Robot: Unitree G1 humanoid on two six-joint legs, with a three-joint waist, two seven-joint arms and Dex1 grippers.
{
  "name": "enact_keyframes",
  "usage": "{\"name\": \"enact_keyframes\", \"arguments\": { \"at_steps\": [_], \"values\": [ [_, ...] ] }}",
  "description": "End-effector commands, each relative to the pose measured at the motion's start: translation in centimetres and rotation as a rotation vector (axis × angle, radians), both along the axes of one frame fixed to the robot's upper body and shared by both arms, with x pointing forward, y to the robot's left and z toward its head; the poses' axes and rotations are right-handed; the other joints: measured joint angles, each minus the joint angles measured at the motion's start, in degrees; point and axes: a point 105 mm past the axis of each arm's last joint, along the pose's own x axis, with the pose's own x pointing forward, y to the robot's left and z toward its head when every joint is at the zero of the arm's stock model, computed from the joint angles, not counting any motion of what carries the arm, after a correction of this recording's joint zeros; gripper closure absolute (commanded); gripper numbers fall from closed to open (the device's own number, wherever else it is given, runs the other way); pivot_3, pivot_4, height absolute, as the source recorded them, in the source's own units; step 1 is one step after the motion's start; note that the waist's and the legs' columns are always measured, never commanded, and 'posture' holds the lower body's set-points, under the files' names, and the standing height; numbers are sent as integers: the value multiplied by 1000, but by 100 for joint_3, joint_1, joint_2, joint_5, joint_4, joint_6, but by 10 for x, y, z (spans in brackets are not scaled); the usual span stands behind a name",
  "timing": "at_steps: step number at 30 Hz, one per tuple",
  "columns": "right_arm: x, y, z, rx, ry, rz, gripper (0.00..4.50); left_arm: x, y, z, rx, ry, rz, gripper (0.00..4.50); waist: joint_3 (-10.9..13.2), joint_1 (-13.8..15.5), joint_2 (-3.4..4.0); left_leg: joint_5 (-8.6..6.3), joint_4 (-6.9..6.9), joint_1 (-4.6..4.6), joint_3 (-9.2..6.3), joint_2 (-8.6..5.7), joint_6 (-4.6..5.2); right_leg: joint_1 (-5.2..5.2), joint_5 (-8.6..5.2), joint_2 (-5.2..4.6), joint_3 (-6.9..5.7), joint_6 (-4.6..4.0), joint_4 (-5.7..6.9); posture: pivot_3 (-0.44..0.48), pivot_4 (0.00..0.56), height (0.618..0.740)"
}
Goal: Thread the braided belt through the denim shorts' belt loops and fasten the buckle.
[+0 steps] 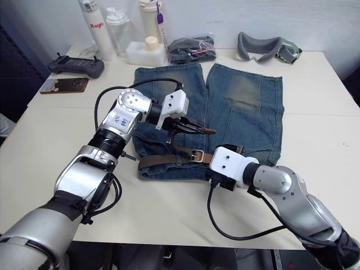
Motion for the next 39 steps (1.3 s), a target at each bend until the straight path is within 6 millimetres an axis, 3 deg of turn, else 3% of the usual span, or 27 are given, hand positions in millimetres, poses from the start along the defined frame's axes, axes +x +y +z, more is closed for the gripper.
{"name": "enact_keyframes", "arguments": {
  "at_steps": [1,14,22,29,33,34,36,39],
  "values": [
    [10,-1,5,-11,-85,-29,69,0,3,11,28,-63,-17,4500,-1,-16,-1,0,1,0,0,0,0,0,0,0,0,0,2,0,150,627],
    [20,3,19,39,-140,-30,69,5,17,11,57,-73,9,4500,-3,-22,-4,2,23,-9,3,-1,-4,-35,-5,-1,9,-11,65,0,150,627],
    [24,7,37,43,-179,-19,69,6,18,10,58,-70,13,4500,-6,-30,-1,3,57,-65,0,-1,-6,-93,-8,6,12,-15,103,0,150,627],
    [21,9,27,29,-148,-3,69,7,19,11,53,-74,23,4500,-6,-23,-1,3,62,-67,0,-1,-5,-93,-8,6,12,-15,108,0,150,627],
    [24,12,24,41,-150,0,1121,11,25,16,54,-83,43,4500,-6,-29,-1,3,63,-68,0,-1,-5,-94,-8,5,12,-15,110,0,150,627],
    [25,12,24,45,-152,-1,1791,13,27,18,56,-90,54,4500,-6,-30,-1,3,63,-69,0,-1,-5,-96,-8,5,12,-15,112,0,150,627],
    [26,13,24,50,-154,-2,2275,15,30,21,57,-97,66,4500,-6,-33,-1,3,63,-70,-1,-1,-5,-98,-8,5,12,-15,112,0,150,627],
    [28,13,25,63,-161,-6,3529,16,34,25,61,-104,70,4500,-7,-31,-1,3,65,-70,0,-2,-5,-101,-8,5,14,-15,121,0,150,627]
  ]
}}
